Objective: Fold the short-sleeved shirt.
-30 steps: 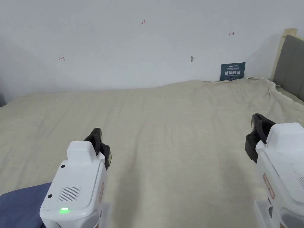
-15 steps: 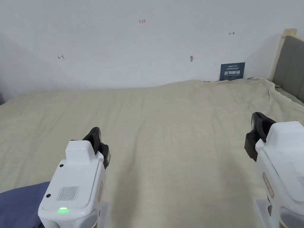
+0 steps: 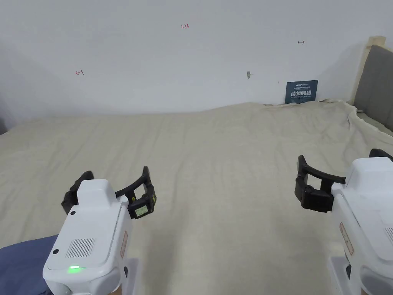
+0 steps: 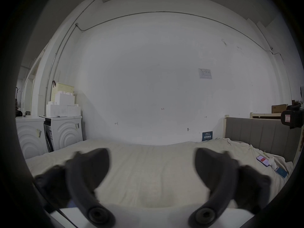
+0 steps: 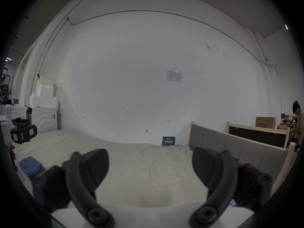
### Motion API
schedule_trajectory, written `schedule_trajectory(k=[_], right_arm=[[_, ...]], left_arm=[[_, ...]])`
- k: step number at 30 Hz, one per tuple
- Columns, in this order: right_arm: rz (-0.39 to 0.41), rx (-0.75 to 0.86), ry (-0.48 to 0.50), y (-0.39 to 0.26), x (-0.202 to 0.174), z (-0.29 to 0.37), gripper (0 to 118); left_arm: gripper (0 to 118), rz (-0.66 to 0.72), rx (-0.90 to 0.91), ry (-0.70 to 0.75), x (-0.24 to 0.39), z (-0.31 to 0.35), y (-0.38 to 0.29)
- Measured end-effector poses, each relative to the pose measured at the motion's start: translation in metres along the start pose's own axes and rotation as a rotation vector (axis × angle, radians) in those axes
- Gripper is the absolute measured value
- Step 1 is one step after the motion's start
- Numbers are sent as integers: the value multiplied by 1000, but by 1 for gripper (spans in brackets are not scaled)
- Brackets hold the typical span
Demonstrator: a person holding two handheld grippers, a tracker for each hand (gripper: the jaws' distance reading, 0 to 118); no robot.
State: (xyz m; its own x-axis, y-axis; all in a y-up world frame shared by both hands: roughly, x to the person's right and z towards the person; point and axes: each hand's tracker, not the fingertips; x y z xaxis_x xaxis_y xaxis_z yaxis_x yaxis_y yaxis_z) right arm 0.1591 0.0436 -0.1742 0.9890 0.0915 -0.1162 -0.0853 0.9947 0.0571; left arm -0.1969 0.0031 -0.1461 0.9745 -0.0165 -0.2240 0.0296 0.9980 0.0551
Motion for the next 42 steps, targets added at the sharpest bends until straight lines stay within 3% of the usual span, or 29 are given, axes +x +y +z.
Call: schedule_trajectory(k=[1, 2, 42], right_arm=[[-6, 2, 2, 0, 1, 0, 113], [-11, 2, 6, -1, 2, 1, 114], [-19, 24, -3, -2, 9, 1, 117]], left_arm=[[117, 2, -2, -1, 0, 0, 0], [118, 1, 18, 1, -1, 2, -1], [118, -33, 38, 26, 1, 8, 3]])
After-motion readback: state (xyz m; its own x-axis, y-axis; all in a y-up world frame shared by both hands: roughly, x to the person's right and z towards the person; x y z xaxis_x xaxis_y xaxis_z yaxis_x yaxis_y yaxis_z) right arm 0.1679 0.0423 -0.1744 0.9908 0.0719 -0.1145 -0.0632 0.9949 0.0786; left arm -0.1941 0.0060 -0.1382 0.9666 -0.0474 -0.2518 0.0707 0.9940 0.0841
